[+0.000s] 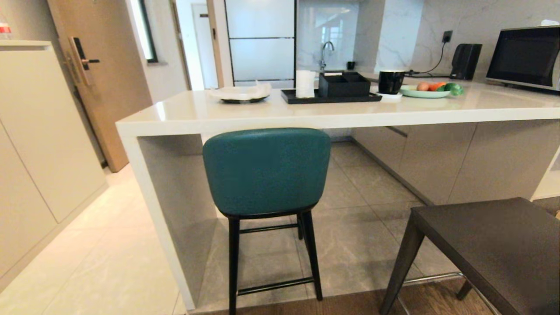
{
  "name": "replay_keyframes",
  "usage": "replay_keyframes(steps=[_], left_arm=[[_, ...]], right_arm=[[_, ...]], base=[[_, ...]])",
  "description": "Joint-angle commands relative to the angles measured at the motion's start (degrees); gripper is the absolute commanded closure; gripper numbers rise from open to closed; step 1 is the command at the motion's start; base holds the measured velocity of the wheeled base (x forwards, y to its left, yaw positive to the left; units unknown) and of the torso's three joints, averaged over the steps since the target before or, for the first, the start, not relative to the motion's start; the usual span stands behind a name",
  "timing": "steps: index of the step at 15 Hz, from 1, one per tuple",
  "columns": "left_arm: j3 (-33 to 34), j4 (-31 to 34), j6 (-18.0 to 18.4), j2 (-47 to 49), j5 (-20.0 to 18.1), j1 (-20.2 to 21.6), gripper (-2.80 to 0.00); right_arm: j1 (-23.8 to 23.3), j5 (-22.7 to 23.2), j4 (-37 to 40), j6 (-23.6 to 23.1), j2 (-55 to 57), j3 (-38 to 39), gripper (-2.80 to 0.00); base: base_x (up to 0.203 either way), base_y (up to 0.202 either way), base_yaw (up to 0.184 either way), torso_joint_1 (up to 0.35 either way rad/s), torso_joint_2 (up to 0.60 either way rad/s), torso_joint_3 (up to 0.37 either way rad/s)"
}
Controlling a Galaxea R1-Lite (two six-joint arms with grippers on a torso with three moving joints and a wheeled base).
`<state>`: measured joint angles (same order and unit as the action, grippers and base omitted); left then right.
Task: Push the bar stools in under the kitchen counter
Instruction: Pull the blue chair out from under the dining table
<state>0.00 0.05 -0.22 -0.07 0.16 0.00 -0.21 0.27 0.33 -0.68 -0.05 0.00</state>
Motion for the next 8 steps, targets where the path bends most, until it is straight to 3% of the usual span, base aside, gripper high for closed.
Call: replay_keyframes(steps=[1, 8], left_arm=[[0.0, 0.0, 0.0, 0.1, 0.0, 0.0, 0.0], [0.0, 0.0, 0.0, 0.1, 0.0, 0.0, 0.0]], right_arm=[[0.0, 0.1, 0.0, 0.0, 0.0, 0.0, 0.0], [0.0, 0.0, 0.0, 0.0, 0.0, 0.0, 0.0]], base=[[0.196, 0.0, 0.004, 0.0, 0.0, 0.005], [0.195, 0.0, 0.001, 0.001, 0.0, 0.004]])
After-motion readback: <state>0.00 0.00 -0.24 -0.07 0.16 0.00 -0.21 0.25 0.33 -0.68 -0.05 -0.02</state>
